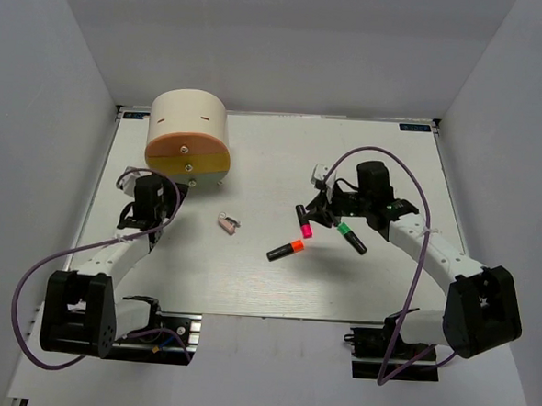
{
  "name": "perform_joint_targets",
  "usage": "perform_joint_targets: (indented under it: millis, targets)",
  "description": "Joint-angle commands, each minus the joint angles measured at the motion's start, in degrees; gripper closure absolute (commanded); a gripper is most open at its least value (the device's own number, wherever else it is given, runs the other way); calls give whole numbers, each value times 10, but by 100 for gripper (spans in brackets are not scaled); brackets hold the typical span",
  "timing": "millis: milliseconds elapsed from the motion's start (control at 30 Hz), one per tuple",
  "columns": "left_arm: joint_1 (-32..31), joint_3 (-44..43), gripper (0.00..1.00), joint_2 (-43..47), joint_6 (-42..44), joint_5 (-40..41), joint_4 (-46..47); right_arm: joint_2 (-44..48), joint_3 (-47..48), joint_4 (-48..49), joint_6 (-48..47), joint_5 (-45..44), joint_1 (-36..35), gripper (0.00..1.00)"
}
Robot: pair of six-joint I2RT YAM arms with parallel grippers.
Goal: Sort the stationery into containers
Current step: Open the drawer in the storage box.
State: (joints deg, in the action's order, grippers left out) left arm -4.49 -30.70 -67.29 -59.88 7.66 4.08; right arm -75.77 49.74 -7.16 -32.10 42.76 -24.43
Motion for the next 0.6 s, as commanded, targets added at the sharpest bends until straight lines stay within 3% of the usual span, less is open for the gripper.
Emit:
perform_joint_targets:
  millis: [0,567]
  targets:
    - [21,9,40,0,-61,-67,75,21,-10,19,-11,-3,7,64]
    - [85,28,42,-92,-85,-207,323,15,-16,27,-9,7,17,64]
